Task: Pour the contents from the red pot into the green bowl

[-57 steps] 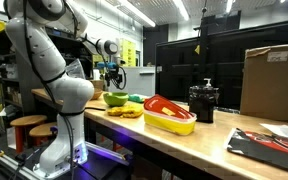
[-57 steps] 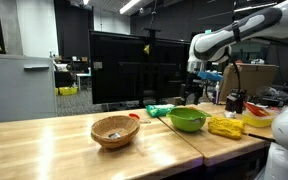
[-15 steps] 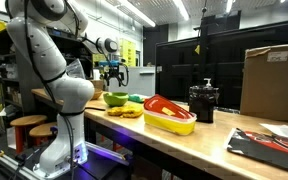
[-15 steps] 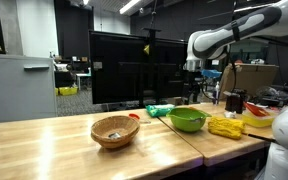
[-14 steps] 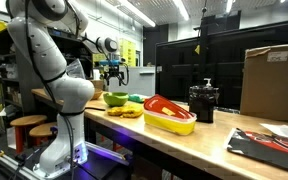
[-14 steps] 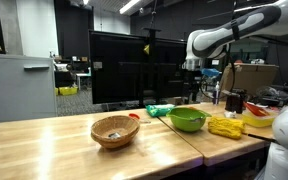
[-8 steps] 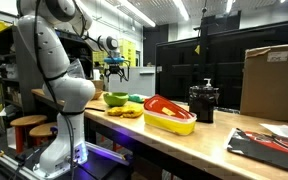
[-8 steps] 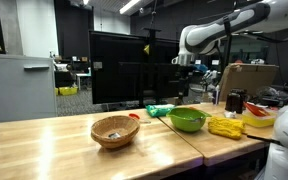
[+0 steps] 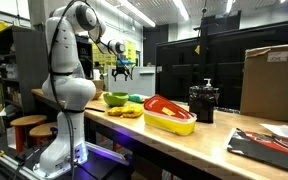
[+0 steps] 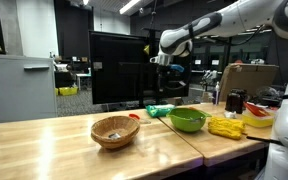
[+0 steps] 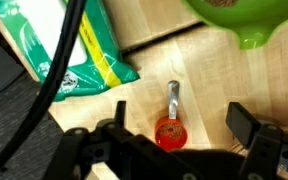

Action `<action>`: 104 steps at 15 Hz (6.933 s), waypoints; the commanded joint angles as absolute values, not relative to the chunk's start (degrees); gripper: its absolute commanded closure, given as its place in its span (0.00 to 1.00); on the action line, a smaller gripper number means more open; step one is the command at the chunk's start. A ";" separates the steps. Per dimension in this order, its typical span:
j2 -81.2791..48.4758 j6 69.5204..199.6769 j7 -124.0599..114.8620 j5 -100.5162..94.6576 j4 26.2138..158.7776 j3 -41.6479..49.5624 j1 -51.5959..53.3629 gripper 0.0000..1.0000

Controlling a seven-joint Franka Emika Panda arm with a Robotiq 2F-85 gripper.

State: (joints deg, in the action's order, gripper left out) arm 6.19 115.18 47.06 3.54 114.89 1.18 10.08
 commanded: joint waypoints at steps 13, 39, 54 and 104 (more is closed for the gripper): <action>-5.90 113.51 50.01 6.63 102.39 -2.11 6.95 0.00; -11.65 130.07 47.81 18.67 113.50 -9.81 5.21 0.00; -16.34 131.40 54.01 15.87 111.56 -11.20 4.38 0.38; 17.11 98.45 18.86 0.07 126.39 -3.31 3.68 0.96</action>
State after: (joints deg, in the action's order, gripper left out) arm 10.35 98.60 21.64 0.07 119.56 -3.97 3.30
